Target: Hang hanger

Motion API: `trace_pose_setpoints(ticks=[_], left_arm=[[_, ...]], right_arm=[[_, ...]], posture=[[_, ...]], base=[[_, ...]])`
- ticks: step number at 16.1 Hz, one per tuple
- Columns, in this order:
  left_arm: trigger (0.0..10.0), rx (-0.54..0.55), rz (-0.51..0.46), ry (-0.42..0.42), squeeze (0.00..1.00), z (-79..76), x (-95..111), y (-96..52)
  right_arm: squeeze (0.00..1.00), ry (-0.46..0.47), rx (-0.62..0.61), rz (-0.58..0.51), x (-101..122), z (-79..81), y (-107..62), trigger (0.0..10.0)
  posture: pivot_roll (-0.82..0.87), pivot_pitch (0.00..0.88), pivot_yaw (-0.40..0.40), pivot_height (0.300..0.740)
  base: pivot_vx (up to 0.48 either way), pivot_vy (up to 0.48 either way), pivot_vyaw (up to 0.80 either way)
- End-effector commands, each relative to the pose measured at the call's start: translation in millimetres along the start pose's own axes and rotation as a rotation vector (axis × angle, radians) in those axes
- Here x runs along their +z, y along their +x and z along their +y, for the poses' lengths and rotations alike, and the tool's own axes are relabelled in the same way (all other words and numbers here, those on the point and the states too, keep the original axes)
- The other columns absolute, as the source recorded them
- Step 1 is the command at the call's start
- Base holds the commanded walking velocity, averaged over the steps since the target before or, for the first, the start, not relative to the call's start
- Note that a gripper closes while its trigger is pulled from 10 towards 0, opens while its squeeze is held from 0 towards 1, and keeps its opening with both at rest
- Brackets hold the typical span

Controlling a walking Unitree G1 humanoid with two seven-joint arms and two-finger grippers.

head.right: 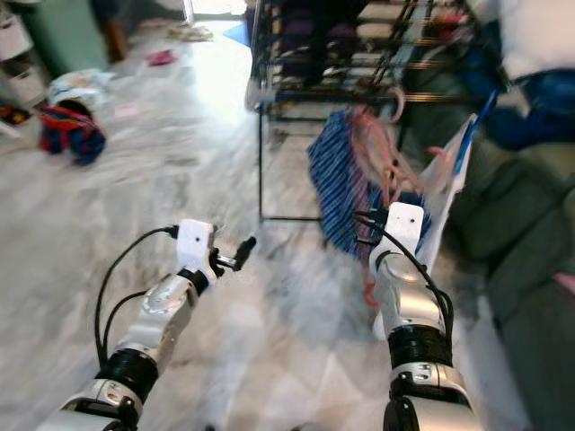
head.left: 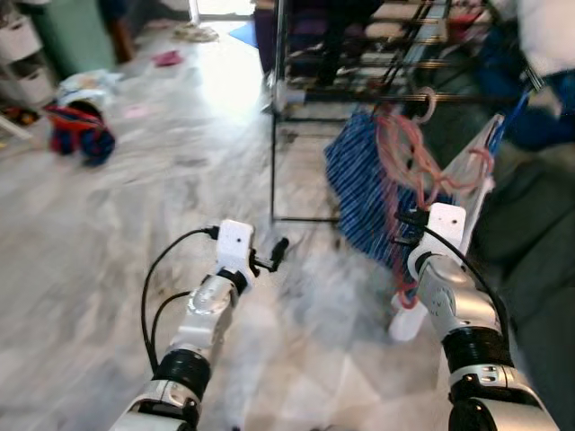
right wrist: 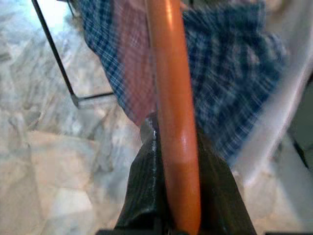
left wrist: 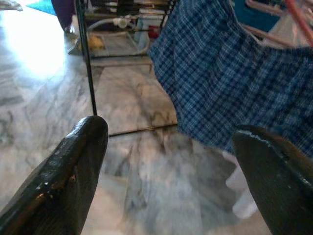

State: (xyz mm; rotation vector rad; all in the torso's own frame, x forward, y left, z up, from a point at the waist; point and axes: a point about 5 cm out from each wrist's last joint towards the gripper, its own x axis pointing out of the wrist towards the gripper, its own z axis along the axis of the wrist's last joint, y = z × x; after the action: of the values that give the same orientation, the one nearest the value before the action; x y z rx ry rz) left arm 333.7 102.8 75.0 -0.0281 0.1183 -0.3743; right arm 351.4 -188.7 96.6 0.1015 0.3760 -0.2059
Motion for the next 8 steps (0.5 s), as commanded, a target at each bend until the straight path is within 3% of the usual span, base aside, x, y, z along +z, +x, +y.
trace_pose_setpoints(ticks=[1, 5, 8], left_arm=[[10.0, 0.039, 0.009, 0.012, 0.00, 11.7, -1.0, -3.9], [10.0, 0.050, 0.012, 0.009, 0.00, 11.9, -1.1, -3.9], [10.0, 0.067, 0.031, 0.001, 0.00, 14.3, -4.8, -5.5]], right_arm=[[0.00, -0.005, 0.044, 0.033, -5.8, 13.7, 0.0, 10.0], [0.00, -0.035, 0.103, 0.093, -19.7, 23.6, 0.0, 10.0], [0.00, -0.072, 0.140, 0.123, -31.9, 34.2, -4.0, 10.0]], posture=[[-0.03, 0.147, -0.018, 0.740], [-0.03, 0.155, -0.020, 0.740], [-0.03, 0.162, -0.023, 0.740]], base=[[0.416, 0.000, 0.00], [0.411, 0.244, 0.00], [0.000, 0.409, 0.00]])
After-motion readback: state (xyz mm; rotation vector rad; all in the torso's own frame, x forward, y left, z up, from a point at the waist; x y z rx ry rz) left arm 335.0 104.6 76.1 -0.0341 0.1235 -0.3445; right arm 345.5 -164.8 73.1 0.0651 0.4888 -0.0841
